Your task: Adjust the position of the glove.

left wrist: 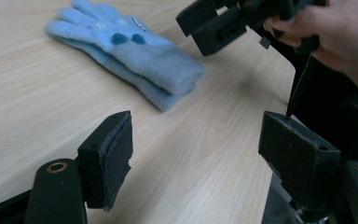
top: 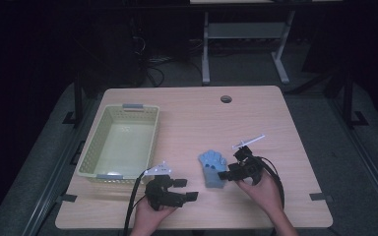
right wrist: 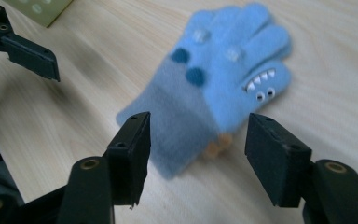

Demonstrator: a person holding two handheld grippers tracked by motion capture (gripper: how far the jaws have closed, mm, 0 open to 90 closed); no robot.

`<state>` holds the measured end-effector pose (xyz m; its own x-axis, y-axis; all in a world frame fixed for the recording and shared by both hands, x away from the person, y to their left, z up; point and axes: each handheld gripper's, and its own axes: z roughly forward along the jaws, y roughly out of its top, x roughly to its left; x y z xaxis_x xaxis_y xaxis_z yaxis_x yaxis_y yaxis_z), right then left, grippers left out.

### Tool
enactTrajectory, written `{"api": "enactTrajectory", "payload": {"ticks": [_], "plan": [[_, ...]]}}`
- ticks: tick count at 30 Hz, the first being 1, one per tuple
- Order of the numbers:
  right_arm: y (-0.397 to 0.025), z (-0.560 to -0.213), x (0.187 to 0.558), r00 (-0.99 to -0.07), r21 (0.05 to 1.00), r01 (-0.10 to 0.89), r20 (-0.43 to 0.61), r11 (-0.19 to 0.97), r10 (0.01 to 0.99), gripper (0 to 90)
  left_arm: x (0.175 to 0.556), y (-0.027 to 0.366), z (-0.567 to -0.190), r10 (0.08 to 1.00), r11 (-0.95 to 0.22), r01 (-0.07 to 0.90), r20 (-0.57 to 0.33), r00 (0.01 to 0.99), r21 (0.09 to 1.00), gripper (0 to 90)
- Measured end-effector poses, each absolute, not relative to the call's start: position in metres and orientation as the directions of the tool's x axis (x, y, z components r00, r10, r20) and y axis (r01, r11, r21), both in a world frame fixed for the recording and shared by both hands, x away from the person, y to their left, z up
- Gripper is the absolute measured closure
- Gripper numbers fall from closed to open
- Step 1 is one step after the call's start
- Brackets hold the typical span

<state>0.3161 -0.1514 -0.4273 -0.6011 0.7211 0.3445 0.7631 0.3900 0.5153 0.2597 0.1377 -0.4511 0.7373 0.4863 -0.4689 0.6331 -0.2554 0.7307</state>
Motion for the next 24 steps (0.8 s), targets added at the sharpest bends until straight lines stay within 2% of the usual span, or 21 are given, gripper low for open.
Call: {"api": "enactTrajectory", "payload": {"ticks": [3,8,13,20,22,24], "plan": [[-0.16,-0.433,0.312,-0.575,0.526,0.778,0.374,0.345,0.727,38.2,0.263,0.133,-0.45,0.487,-0.238,0.661,-0.501,0.715,0.712,29.0],[-0.162,-0.436,0.311,-0.547,0.523,0.794,0.391,0.31,0.741,38.6,0.276,0.122,-0.451,0.523,-0.198,0.717,-0.547,0.654,0.669,27.7],[-0.165,-0.445,0.314,-0.496,0.508,0.825,0.442,0.248,0.747,40.6,0.296,0.108,-0.46,0.561,-0.14,0.803,-0.622,0.547,0.58,26.8],[-0.166,-0.456,0.318,-0.467,0.496,0.847,0.517,0.193,0.718,42.9,0.309,0.104,-0.465,0.573,-0.066,0.848,-0.676,0.464,0.526,27.1],[-0.165,-0.456,0.318,-0.464,0.494,0.848,0.522,0.19,0.715,43.3,0.312,0.104,-0.467,0.572,-0.045,0.86,-0.692,0.44,0.509,28.0],[-0.164,-0.457,0.317,-0.457,0.49,0.853,0.528,0.183,0.716,44.6,0.315,0.105,-0.47,0.573,-0.04,0.869,-0.701,0.424,0.493,32.6]]}}
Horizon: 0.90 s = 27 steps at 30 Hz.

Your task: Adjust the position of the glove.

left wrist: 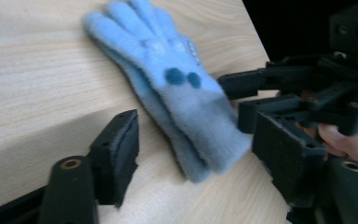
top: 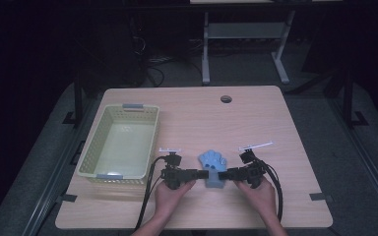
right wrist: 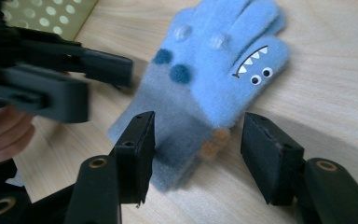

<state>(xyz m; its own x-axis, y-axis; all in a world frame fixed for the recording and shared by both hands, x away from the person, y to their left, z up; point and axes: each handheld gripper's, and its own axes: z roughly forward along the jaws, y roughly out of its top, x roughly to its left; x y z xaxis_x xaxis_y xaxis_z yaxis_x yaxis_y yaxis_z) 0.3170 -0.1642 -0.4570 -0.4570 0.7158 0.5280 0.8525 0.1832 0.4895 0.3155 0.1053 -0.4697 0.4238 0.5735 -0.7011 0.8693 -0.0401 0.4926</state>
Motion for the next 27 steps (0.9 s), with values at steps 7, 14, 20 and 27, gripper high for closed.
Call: {"api": "enactTrajectory", "payload": {"ticks": [7,14,20,27], "plan": [[-0.165,-0.46,0.317,-0.441,0.477,0.863,0.549,0.167,0.71,45.7,0.319,0.101,-0.477,0.569,-0.045,0.884,-0.715,0.405,0.465,39.0],[-0.161,-0.463,0.316,-0.444,0.478,0.861,0.537,0.175,0.717,47.5,0.319,0.097,-0.479,0.567,-0.064,0.886,-0.714,0.411,0.459,46.7],[-0.158,-0.466,0.313,-0.427,0.469,0.869,0.554,0.156,0.715,53.2,0.318,0.094,-0.481,0.56,-0.075,0.884,-0.714,0.42,0.462,52.1],[-0.154,-0.47,0.31,-0.422,0.475,0.869,0.571,0.136,0.704,60.5,0.317,0.091,-0.482,0.558,-0.085,0.883,-0.712,0.427,0.462,56.2]]}}
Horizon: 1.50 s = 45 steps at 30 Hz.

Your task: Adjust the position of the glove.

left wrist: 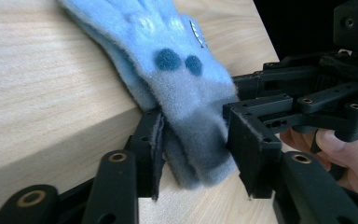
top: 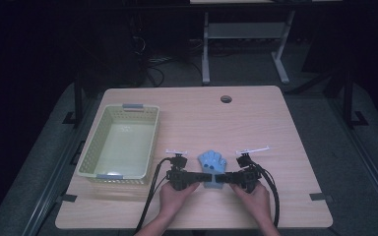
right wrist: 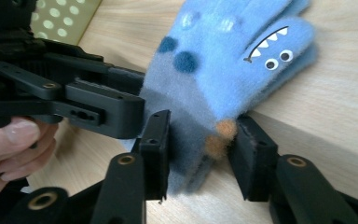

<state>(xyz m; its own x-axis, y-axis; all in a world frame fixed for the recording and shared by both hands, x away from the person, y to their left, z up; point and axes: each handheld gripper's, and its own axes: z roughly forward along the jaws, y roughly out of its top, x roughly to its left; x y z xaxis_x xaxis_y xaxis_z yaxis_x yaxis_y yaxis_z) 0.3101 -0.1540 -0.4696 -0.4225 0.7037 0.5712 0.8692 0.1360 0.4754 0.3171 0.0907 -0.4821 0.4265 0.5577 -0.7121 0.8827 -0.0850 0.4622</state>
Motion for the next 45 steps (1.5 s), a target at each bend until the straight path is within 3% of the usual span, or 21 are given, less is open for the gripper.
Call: {"api": "enactTrajectory", "payload": {"ticks": [13,28,45], "plan": [[-0.153,-0.473,0.31,-0.426,0.479,0.869,0.598,0.124,0.678,68.1,0.323,0.092,-0.491,0.515,-0.069,0.896,-0.753,0.409,0.439,67.8],[-0.158,-0.468,0.313,-0.432,0.478,0.871,0.639,0.112,0.636,70.7,0.33,0.094,-0.488,0.475,-0.06,0.905,-0.785,0.397,0.421,69.1],[-0.16,-0.438,0.308,-0.479,0.537,0.837,0.623,0.107,0.619,70.6,0.328,0.097,-0.457,0.431,-0.074,0.865,-0.766,0.477,0.497,69.0]]}}
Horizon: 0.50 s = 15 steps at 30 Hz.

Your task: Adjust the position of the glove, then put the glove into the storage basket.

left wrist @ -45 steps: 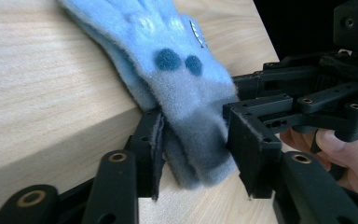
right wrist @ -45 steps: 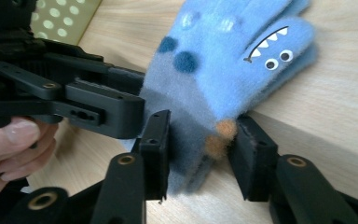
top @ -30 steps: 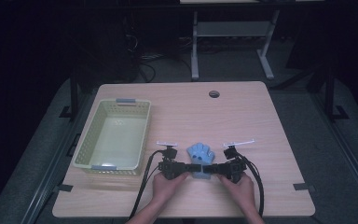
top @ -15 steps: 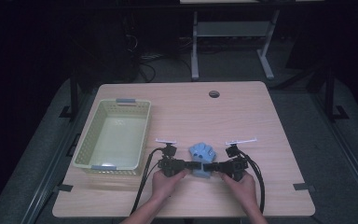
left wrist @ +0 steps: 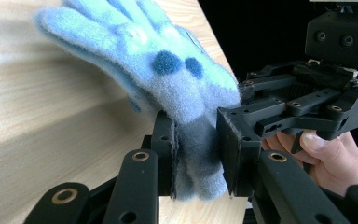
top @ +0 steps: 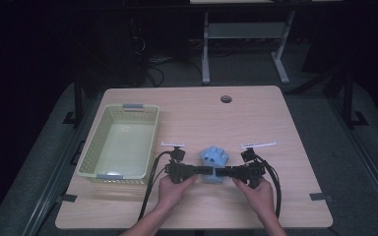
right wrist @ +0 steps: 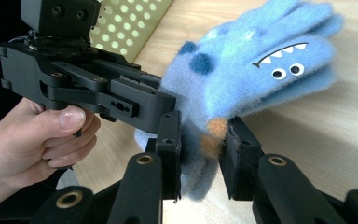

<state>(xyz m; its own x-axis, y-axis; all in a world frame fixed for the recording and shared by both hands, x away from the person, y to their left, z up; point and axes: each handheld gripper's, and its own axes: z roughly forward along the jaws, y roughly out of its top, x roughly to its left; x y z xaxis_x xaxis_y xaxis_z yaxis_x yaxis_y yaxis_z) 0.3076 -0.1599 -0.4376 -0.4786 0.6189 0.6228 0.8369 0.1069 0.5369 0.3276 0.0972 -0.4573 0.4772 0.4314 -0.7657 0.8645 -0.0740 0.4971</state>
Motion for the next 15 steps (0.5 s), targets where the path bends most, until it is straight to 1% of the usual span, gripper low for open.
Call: {"api": "enactTrajectory", "payload": {"ticks": [5,15], "plan": [[-0.155,-0.425,0.306,-0.503,0.556,0.821,0.599,0.129,0.623,70.5,0.326,0.101,-0.448,0.426,-0.08,0.85,-0.753,0.501,0.52,68.9],[-0.143,-0.411,0.309,-0.528,0.565,0.81,0.585,0.158,0.615,70.4,0.324,0.116,-0.434,0.423,-0.077,0.841,-0.746,0.514,0.536,68.9]]}}
